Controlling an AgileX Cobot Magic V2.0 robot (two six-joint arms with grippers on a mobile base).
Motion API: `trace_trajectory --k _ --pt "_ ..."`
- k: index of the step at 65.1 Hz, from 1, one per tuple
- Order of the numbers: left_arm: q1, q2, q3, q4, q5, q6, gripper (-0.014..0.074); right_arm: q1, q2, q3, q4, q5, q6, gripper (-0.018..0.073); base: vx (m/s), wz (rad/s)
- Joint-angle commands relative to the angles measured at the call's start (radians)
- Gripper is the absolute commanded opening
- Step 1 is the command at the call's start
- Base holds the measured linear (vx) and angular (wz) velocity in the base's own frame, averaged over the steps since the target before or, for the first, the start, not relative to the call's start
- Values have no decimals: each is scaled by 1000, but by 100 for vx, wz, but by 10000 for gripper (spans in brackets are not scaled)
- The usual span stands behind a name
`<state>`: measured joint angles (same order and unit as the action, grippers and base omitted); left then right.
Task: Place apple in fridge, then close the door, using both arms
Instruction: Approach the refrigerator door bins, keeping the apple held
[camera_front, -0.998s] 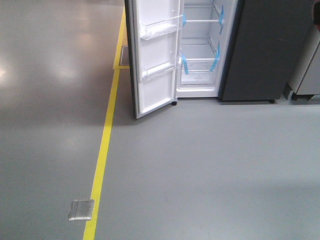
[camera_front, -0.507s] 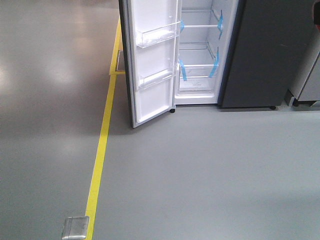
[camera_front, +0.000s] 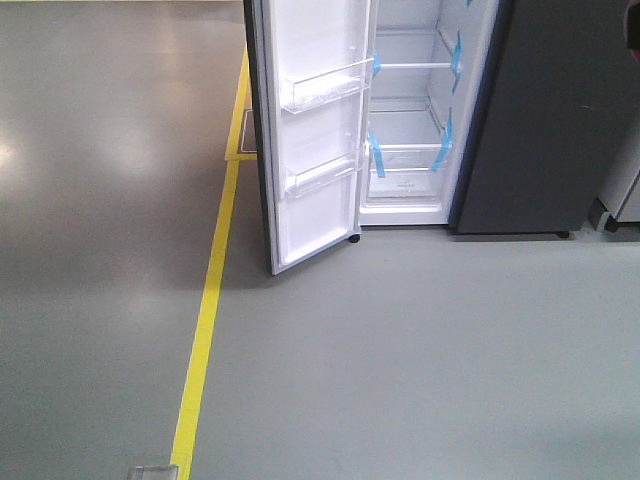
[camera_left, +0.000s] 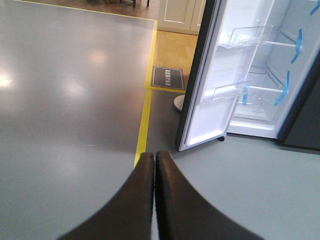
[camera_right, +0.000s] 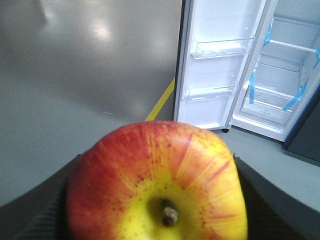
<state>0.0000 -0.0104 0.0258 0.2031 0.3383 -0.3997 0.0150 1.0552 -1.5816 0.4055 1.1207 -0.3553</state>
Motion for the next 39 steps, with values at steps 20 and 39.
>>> trace_trajectory --k 20,39 --pt "0 -16 28 4 -70 -7 -8 -3 -9 -29 26 -78 -8 -11 16 3" --pt "0 -16 28 4 -70 -7 -8 -3 -9 -29 26 -78 -8 -11 15 0"
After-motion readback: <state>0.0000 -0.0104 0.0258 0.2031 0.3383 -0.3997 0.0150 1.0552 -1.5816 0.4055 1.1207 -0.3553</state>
